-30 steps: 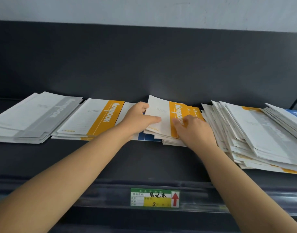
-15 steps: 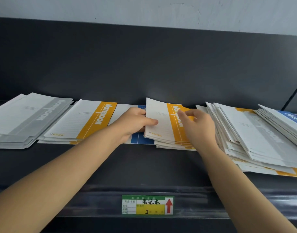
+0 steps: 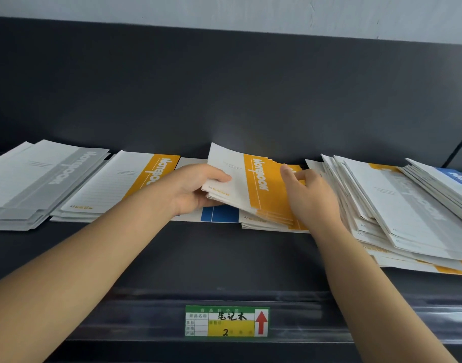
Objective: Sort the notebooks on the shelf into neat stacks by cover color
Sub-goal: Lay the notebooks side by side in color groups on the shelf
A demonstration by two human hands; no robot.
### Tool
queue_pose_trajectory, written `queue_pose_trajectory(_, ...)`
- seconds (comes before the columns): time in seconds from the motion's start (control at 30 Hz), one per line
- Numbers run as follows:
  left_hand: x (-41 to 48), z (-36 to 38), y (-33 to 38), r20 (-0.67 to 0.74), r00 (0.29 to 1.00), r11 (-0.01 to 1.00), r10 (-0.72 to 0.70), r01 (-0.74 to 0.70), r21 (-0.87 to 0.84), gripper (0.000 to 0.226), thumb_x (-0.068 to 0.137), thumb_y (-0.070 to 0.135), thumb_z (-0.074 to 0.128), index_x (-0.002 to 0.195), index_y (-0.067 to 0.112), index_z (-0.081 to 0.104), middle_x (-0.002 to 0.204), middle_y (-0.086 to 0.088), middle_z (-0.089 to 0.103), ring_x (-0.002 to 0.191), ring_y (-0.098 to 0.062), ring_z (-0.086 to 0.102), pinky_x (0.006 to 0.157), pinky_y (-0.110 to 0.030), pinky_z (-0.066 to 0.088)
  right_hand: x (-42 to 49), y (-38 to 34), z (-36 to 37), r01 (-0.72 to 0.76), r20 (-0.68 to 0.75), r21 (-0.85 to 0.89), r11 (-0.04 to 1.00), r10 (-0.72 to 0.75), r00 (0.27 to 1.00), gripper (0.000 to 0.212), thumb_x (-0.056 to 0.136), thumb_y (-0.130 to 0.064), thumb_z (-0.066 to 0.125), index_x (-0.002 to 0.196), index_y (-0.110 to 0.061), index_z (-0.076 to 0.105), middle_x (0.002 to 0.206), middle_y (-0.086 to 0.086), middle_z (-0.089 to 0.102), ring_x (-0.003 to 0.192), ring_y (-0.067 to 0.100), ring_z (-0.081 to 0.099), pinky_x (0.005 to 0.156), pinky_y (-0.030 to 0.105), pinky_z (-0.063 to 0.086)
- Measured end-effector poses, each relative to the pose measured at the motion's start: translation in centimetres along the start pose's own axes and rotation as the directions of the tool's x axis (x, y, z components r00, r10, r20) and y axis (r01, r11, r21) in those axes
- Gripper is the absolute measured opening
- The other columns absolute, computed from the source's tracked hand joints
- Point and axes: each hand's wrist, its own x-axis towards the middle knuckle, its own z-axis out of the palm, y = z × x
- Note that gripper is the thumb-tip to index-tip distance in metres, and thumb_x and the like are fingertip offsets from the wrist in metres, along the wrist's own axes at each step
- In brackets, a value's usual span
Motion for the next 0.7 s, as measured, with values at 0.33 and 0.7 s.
queue_pose_trajectory(0.33, 0.26, 0.47, -0.19, 0.01, 0.999, 0.972, 0.04, -0.042, 0.232, 0.026, 0.09, 0.007, 0.065, 0.116, 0.004, 0.066, 0.107, -0.003, 0.073, 0.093, -0.014, 0.069, 0.071, -0.02, 0.055, -0.31, -0.59, -0.39, 0.008, 0.03, 0.277, 0.961, -0.017, 0.999, 0.048, 0.094, -0.05, 0.046, 0.102, -0.006, 0.064, 0.1, 0.005, 0.065, 0.074, 0.006, 0.054, 0.065, 0.025, 0.044)
queue_pose_trajectory(0.7, -0.11, 0.22, -0.18, -0.061, 0.993, 0.971, 0.099, -0.083, 0.225, 0.012, 0.089, 0.003, 0.063, 0.095, 0.013, 0.068, 0.085, 0.0, 0.076, 0.071, -0.01, 0.072, 0.058, -0.02, 0.057, -0.12, -0.61, -0.37, -0.149, 0.123, 0.589, 0.795, 0.094, 0.988, 0.022, 0.09, -0.037, 0.062, 0.099, -0.018, 0.066, 0.084, -0.016, 0.058, 0.077, 0.004, 0.053, 0.075, 0.027, 0.044)
